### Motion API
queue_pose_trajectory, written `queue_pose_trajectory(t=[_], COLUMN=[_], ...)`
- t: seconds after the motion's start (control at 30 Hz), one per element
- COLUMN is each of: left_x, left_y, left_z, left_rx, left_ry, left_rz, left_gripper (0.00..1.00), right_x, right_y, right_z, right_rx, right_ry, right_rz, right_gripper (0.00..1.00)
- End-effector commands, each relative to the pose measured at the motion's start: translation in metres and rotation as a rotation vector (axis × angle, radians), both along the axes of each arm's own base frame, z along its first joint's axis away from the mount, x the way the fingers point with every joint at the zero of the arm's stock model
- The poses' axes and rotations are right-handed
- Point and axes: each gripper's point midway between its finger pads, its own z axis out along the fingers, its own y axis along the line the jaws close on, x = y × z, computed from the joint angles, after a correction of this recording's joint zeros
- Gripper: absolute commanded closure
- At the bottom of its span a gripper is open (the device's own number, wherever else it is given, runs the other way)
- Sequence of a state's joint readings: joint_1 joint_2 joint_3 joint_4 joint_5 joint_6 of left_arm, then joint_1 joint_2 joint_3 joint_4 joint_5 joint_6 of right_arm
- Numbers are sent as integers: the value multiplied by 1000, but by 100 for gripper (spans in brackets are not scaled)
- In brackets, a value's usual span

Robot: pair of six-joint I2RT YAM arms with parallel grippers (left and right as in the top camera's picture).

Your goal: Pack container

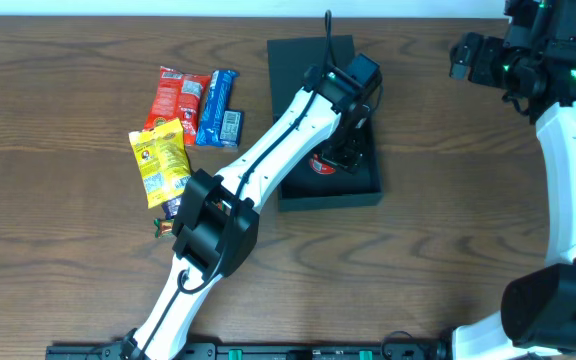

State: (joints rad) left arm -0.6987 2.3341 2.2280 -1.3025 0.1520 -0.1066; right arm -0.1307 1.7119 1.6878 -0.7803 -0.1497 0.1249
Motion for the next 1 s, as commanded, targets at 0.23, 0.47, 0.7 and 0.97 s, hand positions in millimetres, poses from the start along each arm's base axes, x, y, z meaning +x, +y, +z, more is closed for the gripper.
queue_pose_trajectory(t=[0.23, 0.47, 0.7, 0.97], left_x=[18, 37, 47, 47], left_y=[13, -2, -3, 0], left_z=[5, 9, 2, -9], left_rx=[84, 21, 36, 58], left_ry=[-103, -181, -212, -195], left_rz=[38, 47, 53, 51], left_gripper=[9, 6, 6, 6], right_x=[-3, -3, -3, -3], right_y=[-1, 0, 0, -1], right_z=[10, 10, 10, 10], right_rx=[-1, 2, 2, 1], right_ry=[-20, -19, -20, -21], right_rz=[5, 8, 7, 7], right_gripper=[1, 1, 1, 1])
